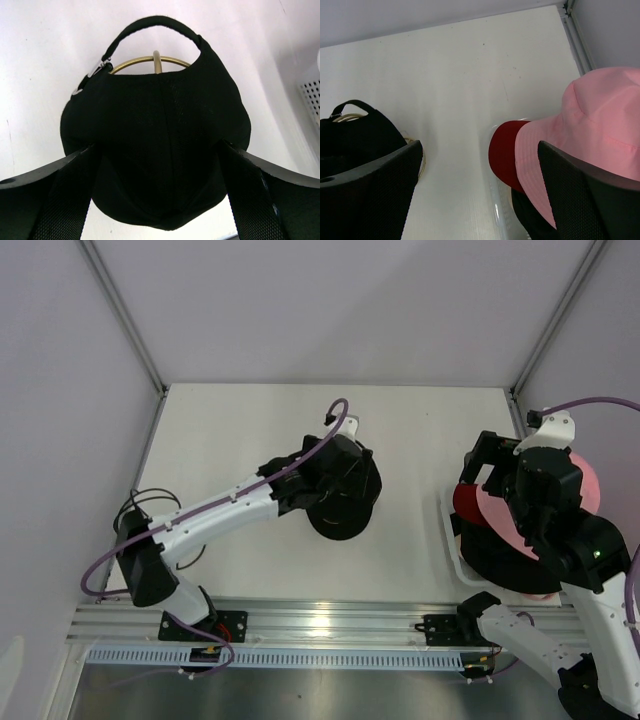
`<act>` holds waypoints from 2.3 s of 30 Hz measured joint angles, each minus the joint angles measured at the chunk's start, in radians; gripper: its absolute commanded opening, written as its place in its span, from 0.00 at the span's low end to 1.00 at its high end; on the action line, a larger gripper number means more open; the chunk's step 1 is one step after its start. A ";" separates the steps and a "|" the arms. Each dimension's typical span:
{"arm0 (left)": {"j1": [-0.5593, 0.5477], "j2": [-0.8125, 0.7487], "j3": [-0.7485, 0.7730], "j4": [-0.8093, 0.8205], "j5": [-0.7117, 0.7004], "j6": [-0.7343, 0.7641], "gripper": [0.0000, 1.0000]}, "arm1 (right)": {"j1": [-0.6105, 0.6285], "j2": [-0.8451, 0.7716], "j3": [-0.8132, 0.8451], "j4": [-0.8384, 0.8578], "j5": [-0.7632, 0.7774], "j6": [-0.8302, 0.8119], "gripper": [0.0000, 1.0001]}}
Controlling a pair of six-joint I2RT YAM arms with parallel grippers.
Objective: Stack the hats
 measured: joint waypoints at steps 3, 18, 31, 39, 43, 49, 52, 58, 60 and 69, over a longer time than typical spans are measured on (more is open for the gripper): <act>0.022 0.065 0.042 0.016 0.002 -0.003 0.99 | -0.001 0.002 -0.008 0.009 -0.001 0.004 1.00; 0.212 0.455 0.490 0.053 0.132 0.019 1.00 | -0.013 0.008 -0.092 0.036 -0.026 0.038 0.99; 0.277 0.578 0.698 0.033 0.227 0.034 0.99 | -0.072 0.029 -0.104 0.045 -0.122 0.045 0.99; 0.280 0.238 0.538 0.019 0.284 0.053 0.99 | -0.072 0.029 -0.114 0.044 -0.231 0.059 1.00; 0.279 -0.145 0.246 0.026 0.198 0.009 0.99 | -0.073 -0.003 -0.114 0.042 -0.250 0.060 0.99; 0.348 -0.688 -0.104 -0.191 -0.085 -0.212 0.99 | -0.073 -0.071 -0.168 0.048 -0.277 0.064 0.99; 0.376 -0.851 -0.133 -0.333 -0.191 -0.295 0.99 | -0.074 -0.076 -0.186 0.052 -0.303 0.065 1.00; 0.416 -0.919 -0.100 -0.607 -0.375 -0.586 0.95 | -0.074 -0.063 -0.192 0.079 -0.341 0.083 0.99; 0.441 -0.897 -0.102 -0.648 -0.401 -0.651 0.95 | -0.074 -0.064 -0.196 0.093 -0.353 0.089 1.00; 0.689 -0.704 -0.252 -0.697 -0.414 -0.721 0.69 | -0.074 -0.077 -0.236 0.109 -0.376 0.116 0.99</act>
